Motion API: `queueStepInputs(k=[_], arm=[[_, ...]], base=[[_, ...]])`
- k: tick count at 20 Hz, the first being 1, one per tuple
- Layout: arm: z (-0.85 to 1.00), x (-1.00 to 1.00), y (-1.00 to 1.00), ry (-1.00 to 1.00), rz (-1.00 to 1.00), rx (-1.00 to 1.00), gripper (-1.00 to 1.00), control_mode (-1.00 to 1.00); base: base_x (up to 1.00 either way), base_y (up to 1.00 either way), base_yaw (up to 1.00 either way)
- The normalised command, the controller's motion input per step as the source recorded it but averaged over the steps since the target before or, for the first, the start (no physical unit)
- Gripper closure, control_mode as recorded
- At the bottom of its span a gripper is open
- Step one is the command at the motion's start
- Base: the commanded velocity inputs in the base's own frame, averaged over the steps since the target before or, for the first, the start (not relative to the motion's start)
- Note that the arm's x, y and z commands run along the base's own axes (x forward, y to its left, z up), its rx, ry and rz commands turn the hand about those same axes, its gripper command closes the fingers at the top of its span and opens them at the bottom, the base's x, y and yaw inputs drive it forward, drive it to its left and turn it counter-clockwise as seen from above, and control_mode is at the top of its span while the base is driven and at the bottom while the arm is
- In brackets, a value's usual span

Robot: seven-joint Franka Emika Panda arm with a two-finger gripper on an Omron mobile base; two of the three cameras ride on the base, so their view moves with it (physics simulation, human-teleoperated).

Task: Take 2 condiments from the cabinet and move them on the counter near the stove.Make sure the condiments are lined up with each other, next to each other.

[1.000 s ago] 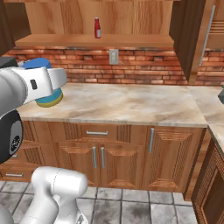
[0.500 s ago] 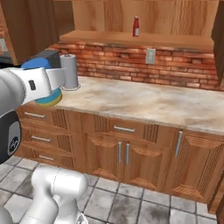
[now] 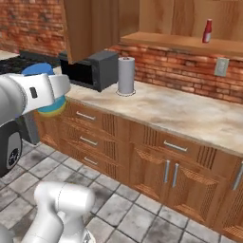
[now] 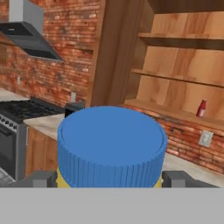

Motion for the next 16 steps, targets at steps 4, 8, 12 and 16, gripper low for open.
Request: queueStepInputs(k=[4, 8, 12, 16], arm=[[0.0, 0.0, 0.0, 0.0, 0.0, 0.0, 1.0, 1.0], [0.0, 0.0, 0.0, 0.0, 0.0, 0.0, 1.0, 1.0], [0.0, 0.0, 0.0, 0.0, 0.0, 0.0, 1.0, 1.0], [0.0, 0.0, 0.0, 0.0, 0.0, 0.0, 1.0, 1.0]], base=[[-0.09, 0.44, 0.48], [0.0, 0.61, 0.45], [0.0, 0.74, 0.45], [0.24, 0.67, 0.4]])
